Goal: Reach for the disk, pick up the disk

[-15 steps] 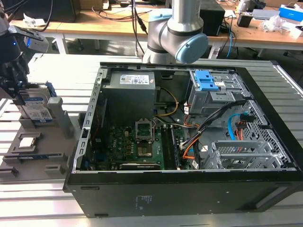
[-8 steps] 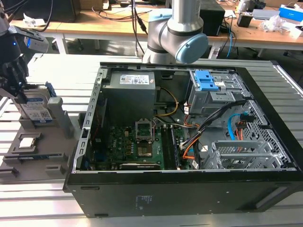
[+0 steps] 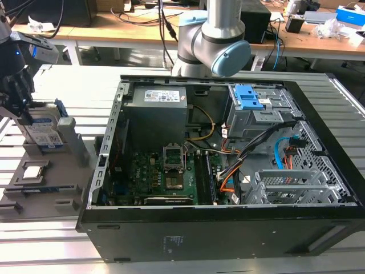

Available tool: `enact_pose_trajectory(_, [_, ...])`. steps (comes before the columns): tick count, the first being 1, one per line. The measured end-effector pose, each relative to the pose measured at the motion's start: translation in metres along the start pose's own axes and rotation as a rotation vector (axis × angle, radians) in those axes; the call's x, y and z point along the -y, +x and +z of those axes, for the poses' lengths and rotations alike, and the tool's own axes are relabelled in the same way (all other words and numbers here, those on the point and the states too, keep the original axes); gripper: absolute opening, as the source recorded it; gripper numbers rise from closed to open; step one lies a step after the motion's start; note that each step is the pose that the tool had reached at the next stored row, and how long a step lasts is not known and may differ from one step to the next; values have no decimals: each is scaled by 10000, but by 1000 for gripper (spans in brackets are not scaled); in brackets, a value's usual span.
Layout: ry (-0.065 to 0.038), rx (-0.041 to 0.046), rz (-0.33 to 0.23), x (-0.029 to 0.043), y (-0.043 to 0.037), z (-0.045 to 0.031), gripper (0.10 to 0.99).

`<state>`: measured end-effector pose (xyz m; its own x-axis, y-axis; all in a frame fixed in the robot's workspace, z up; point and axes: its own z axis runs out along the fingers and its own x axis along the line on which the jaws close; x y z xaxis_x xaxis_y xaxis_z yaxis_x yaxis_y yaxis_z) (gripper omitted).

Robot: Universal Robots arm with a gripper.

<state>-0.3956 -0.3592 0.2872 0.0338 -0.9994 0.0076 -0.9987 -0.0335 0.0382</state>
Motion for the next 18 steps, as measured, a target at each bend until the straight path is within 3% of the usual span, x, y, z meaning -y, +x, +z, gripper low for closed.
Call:
enact_pose_trajectory(5, [5,2,0,0,0,-5,365])
enact_pose_trajectory(18, [0,-16,1,-9,-1,-223,365])
